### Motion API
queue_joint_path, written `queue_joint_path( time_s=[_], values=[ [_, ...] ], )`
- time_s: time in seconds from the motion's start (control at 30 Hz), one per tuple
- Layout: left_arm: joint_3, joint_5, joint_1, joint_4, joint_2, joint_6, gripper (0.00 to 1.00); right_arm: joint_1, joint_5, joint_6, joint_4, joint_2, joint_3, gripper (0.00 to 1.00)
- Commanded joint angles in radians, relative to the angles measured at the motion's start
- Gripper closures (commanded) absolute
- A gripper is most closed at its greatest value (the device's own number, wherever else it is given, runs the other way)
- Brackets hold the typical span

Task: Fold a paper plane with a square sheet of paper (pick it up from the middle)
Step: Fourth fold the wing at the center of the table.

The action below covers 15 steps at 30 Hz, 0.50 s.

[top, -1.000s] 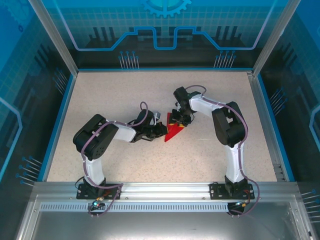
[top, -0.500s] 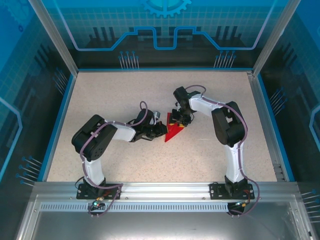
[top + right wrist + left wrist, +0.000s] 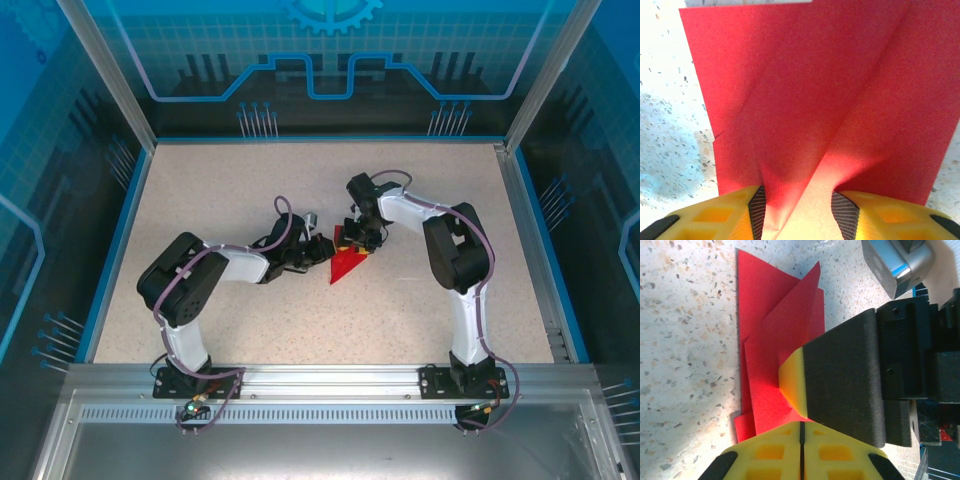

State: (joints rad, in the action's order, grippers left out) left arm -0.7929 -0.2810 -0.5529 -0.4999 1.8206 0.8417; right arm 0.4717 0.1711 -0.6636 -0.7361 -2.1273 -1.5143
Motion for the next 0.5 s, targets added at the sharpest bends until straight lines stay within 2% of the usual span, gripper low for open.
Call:
queue_joint_path(
  time_s=[0.0, 0.47],
  values=[
    [-0.003, -0.008, -0.004, -0.032, 0.02, 0.027, 0.92, 0.006, -0.107, -0.016, -0.063, -0.143, 0.071, 0.53],
    [-0.006, -0.087, -0.004, -0.011, 0.04, -0.012, 0.99, -0.003, -0.064, -0.017, -0.059, -0.157, 0.061, 0.51]
  ],
)
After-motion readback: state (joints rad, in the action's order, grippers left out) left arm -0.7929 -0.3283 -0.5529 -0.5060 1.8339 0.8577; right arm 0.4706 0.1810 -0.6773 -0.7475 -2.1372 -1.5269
